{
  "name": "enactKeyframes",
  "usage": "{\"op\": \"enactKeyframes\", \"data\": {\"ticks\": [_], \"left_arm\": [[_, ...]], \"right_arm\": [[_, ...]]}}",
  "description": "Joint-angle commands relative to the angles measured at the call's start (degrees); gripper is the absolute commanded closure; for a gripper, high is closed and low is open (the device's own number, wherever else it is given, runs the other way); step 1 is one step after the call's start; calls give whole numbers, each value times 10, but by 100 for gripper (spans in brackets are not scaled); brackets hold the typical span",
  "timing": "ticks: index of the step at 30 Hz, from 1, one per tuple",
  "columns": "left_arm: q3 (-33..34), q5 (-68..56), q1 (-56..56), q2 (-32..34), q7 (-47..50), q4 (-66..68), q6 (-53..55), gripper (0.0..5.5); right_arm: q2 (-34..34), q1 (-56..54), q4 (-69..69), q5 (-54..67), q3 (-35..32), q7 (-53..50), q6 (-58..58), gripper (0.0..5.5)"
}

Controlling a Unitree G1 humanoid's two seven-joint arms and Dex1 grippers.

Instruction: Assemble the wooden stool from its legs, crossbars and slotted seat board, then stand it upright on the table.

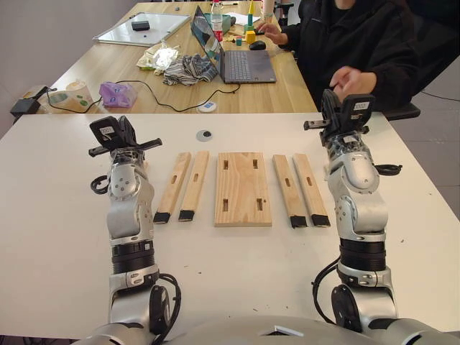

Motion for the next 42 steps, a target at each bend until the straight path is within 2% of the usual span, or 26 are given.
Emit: {"op": "enactKeyframes", "data": {"ticks": [1,6,9,14,21,29,34,39,42], "left_arm": [[-36,-10,-39,40,-84,47,39,550],[5,-96,-41,169,-243,87,192,466],[2,-92,-53,237,-282,147,262,429],[-17,-89,-55,279,-319,204,345,329],[-60,-37,-44,278,-330,280,306,329],[-81,3,-46,261,-333,455,208,329],[-80,-7,-19,247,-338,435,214,425],[-49,-14,-31,237,-298,382,165,425],[-32,-29,-53,227,-285,295,136,425]], "right_arm": [[-27,-35,31,2,-14,6,-3,547],[-29,-13,21,1,-19,7,7,550],[-29,-9,9,-2,-23,3,11,550],[-22,6,1,-4,-18,2,11,550],[-19,9,-1,-4,-12,1,10,550],[-22,3,0,-3,-17,-1,9,550],[-28,-12,13,0,-26,1,8,550],[-27,-18,19,5,-34,2,12,550],[-26,-21,20,9,-36,2,17,550]]}}
